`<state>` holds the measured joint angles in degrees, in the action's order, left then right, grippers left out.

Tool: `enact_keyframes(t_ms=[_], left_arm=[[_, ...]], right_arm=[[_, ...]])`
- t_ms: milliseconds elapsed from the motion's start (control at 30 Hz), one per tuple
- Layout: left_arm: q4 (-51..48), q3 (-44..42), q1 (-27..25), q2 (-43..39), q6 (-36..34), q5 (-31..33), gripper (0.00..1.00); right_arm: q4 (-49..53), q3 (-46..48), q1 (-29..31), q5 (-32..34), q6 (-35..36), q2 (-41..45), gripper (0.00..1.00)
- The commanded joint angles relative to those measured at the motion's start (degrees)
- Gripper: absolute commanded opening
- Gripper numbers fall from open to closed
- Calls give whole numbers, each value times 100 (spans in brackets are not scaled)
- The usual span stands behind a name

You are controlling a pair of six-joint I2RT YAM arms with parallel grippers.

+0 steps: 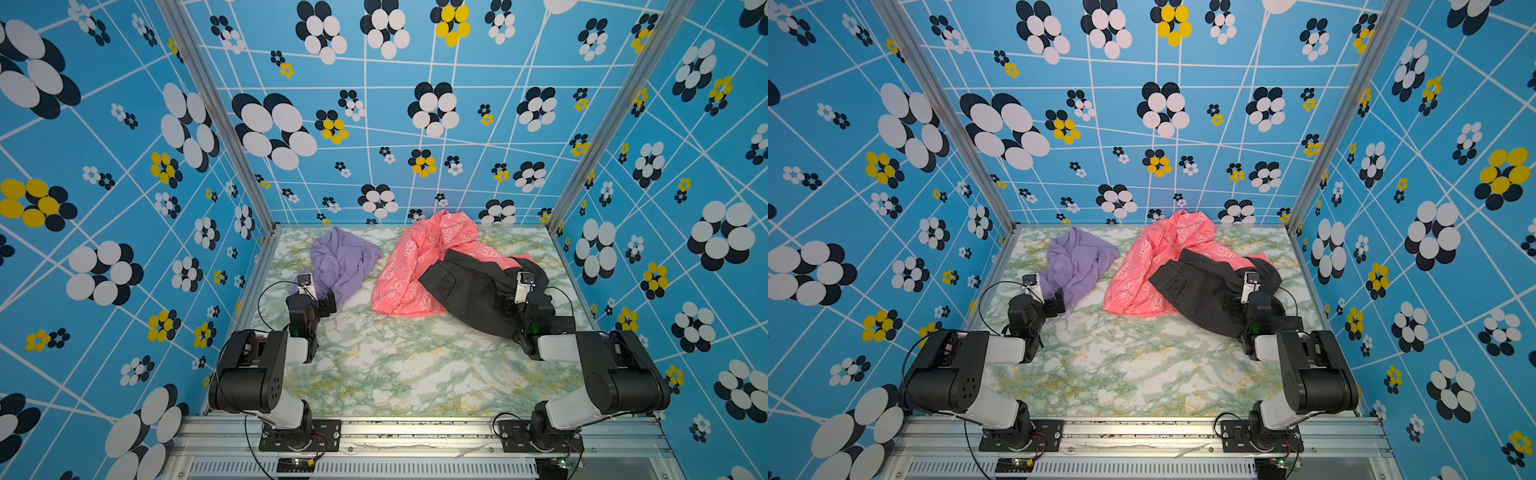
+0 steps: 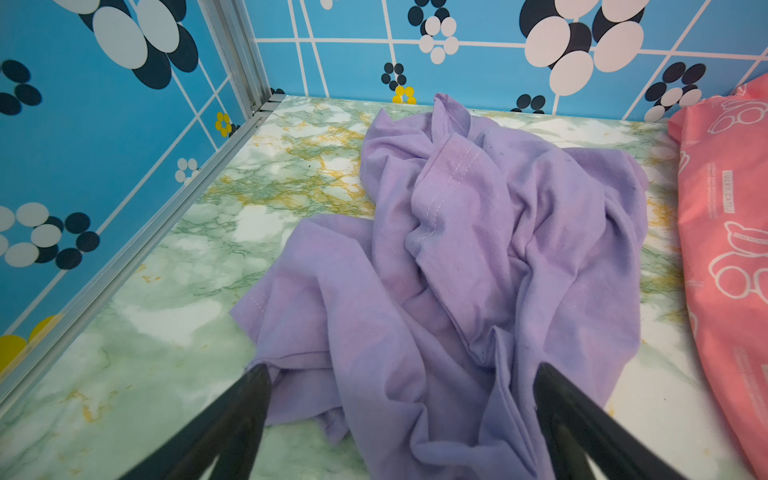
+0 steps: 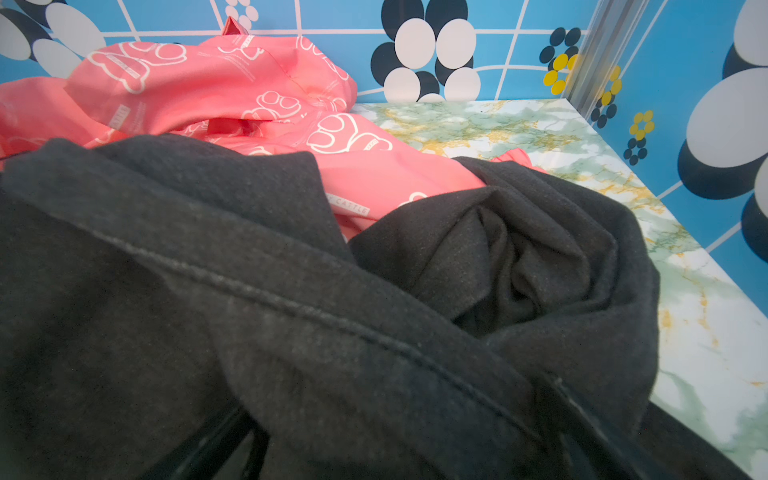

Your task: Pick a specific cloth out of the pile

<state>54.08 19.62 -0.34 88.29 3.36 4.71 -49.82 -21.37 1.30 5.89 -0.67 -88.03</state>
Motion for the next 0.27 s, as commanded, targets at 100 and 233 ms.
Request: enact_keyframes(t_ms=[100, 233], left_arm=[[45, 112, -73, 30, -123, 58, 99], [-34, 165, -149, 31, -216, 134, 99]], right_arm=[[-44, -124, -50, 122, -67, -39, 99], [-45, -120, -48, 123, -58, -36, 99]])
